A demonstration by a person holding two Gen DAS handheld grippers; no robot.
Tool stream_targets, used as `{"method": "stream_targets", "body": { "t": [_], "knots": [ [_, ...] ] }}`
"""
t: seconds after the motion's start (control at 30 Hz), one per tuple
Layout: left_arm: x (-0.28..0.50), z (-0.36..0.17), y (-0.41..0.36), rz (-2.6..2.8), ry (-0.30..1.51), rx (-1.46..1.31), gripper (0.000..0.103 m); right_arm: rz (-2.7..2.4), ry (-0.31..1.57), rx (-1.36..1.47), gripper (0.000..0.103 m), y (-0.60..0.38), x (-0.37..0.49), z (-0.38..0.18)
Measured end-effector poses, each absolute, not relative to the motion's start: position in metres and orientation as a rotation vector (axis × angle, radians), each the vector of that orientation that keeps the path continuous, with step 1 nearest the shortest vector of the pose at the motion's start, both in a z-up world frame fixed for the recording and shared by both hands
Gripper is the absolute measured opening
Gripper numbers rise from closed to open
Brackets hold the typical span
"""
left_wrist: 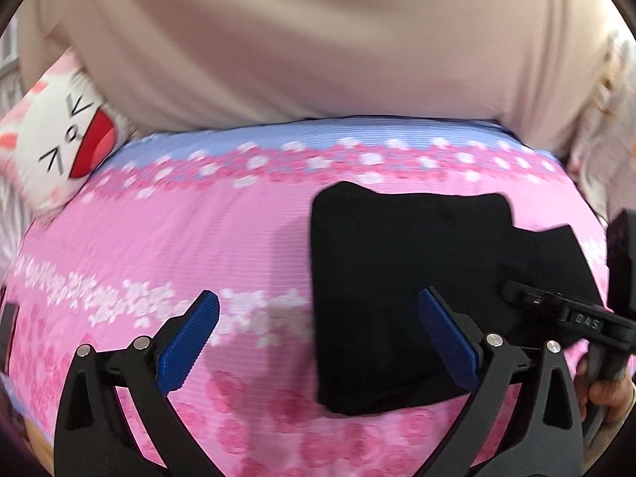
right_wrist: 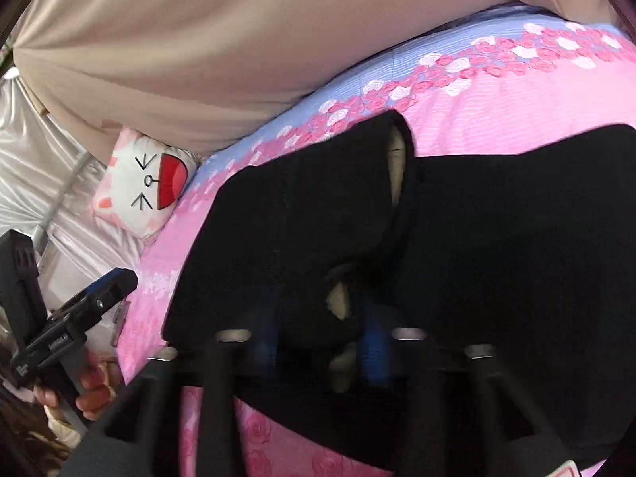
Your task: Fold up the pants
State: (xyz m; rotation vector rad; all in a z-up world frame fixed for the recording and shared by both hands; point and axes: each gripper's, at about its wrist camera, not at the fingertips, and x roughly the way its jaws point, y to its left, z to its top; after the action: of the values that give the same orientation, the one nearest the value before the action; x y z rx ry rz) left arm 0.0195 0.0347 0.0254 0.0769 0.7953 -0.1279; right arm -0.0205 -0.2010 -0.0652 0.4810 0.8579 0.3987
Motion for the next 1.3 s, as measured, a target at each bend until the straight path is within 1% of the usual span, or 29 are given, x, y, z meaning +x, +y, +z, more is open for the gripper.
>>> {"method": "stream_targets", "body": {
  "t": [0.1,0.23,0.3,0.37,0.4,0.47,0.5,0.53,0.57,0.6,0.63,0.67,0.7,0.83,0.97,1.0,1.03,1.07,1.1,1.13,1.17,1.2,1.23,1.3],
  "knots": [
    [0.028,0.028,0.048,-0.132,0.809,0.014,0.098,0.433,0.792,0.475,0.015,-0.197,-0.026,-0.042],
    [0.027,0.037,0.047,-0.164,0.775,-0.012,0.098,0.370,0.636,0.451,0.014,-0.240,-0.060,0.011],
    [0.025,0.036,0.039,-0.191,0.769,-0.003,0.098,0.274,0.591,0.418,0.016,-0.274,-0.085,0.024],
    [0.026,0.028,0.026,-0.229,0.790,0.004,0.098,0.198,0.623,0.371,0.022,-0.295,-0.097,0.015],
    [0.028,0.023,0.019,-0.244,0.804,0.010,0.098,0.123,0.676,0.370,0.026,-0.311,-0.100,-0.004],
    [0.031,0.014,0.005,-0.273,0.830,0.016,0.098,0.009,0.792,0.381,0.028,-0.327,-0.098,-0.044],
    [0.033,0.008,-0.003,-0.289,0.848,0.016,0.098,-0.022,0.825,0.389,0.032,-0.330,-0.098,-0.057],
    [0.036,0.002,-0.011,-0.298,0.872,0.014,0.098,-0.017,0.816,0.428,0.032,-0.335,-0.103,-0.066],
    [0.037,-0.002,-0.014,-0.304,0.885,0.013,0.098,-0.009,0.771,0.472,0.038,-0.338,-0.112,-0.065],
    [0.038,-0.007,-0.018,-0.308,0.903,0.010,0.098,-0.017,0.752,0.476,0.052,-0.343,-0.119,-0.061],
    [0.041,-0.013,-0.019,-0.315,0.939,0.004,0.098,-0.043,0.723,0.464,0.061,-0.345,-0.124,-0.055],
    [0.042,-0.017,-0.019,-0.314,0.955,-0.003,0.098,-0.066,0.690,0.445,0.075,-0.346,-0.128,-0.049],
    [0.042,-0.021,-0.018,-0.315,0.968,-0.014,0.098,-0.077,0.673,0.431,0.077,-0.346,-0.128,-0.046],
    [0.045,-0.039,-0.016,-0.352,1.034,-0.102,0.098,-0.062,0.744,0.451,0.077,-0.354,-0.111,-0.055],
    [0.054,-0.060,-0.021,-0.450,1.128,-0.215,0.098,0.030,0.848,0.639,0.078,-0.368,-0.091,-0.089],
    [0.056,-0.065,-0.021,-0.463,1.138,-0.242,0.098,0.043,0.842,0.663,0.077,-0.367,-0.091,-0.093],
    [0.055,-0.063,-0.023,-0.473,1.111,-0.235,0.098,0.052,0.804,0.669,0.075,-0.366,-0.093,-0.093],
    [0.056,-0.065,-0.027,-0.490,1.118,-0.219,0.098,0.081,0.802,0.682,0.066,-0.363,-0.091,-0.096],
    [0.056,-0.063,-0.030,-0.487,1.097,-0.198,0.083,0.070,0.792,0.687,0.055,-0.362,-0.090,-0.098],
    [0.056,-0.061,-0.032,-0.534,1.086,-0.201,0.056,0.070,0.778,0.695,0.049,-0.361,-0.090,-0.098],
    [0.059,-0.057,-0.034,-0.561,1.095,-0.203,0.055,0.087,0.768,0.701,0.039,-0.357,-0.088,-0.096],
    [0.061,-0.051,-0.032,-0.560,1.093,-0.205,0.041,0.085,0.757,0.692,0.036,-0.352,-0.089,-0.088],
    [0.061,-0.041,-0.029,-0.577,1.072,-0.196,0.024,0.090,0.746,0.673,0.035,-0.347,-0.090,-0.080],
    [0.059,-0.011,-0.016,-0.612,1.002,-0.193,0.021,0.135,0.698,0.643,0.034,-0.332,-0.090,-0.056]
  ]
}}
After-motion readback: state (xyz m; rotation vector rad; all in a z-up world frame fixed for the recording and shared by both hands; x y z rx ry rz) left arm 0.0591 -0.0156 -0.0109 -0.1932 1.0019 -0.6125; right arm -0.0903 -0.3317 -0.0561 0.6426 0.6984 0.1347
